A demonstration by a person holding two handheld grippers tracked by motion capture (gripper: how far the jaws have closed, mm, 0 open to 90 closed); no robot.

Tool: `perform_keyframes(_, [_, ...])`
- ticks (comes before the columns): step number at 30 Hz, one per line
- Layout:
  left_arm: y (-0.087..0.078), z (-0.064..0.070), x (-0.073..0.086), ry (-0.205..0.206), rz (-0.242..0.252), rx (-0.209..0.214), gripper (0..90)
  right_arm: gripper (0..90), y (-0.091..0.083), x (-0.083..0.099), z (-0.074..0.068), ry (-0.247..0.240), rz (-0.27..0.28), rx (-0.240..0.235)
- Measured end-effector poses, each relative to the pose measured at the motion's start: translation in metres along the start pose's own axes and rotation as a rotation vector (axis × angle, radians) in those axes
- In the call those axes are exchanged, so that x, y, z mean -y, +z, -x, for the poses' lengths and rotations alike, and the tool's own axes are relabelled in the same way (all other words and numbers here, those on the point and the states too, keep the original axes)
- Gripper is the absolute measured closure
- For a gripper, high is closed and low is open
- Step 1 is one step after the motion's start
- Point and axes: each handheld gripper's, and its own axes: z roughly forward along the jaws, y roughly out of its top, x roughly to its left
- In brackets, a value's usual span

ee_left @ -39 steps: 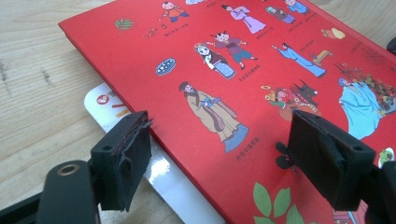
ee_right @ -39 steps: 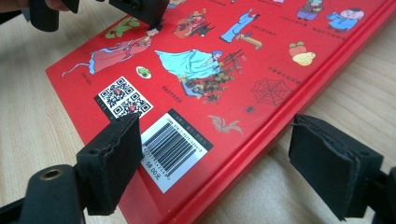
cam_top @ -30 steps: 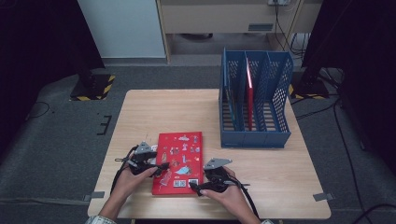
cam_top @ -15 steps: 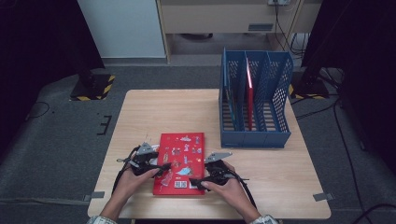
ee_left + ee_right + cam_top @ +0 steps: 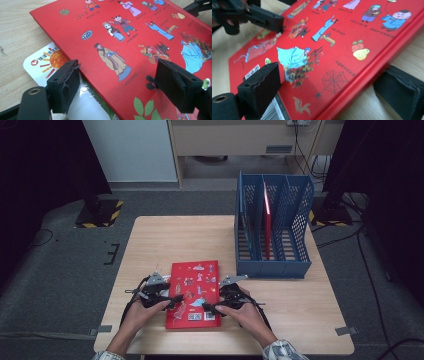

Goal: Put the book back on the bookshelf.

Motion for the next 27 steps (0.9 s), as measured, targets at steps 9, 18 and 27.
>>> perform_keyframes(9, [-0.001, -0.001, 0.000, -0.002, 0.004, 0.008, 19.2, 10.4, 0.001, -0.008, 0.001, 0.018, -0.029, -0.014])
perform_keyframes(18, [-0.004, -0.003, 0.001, -0.038, 0.024, 0.040, 18.8, 14.8, -0.005, -0.018, -0.006, -0.008, 0.005, -0.006])
perform_keyframes(27, [-0.006, -0.005, 0.002, -0.055, 0.032, 0.061, 18.9, 14.6, 0.003, -0.029, -0.011, 0.005, -0.018, -0.027])
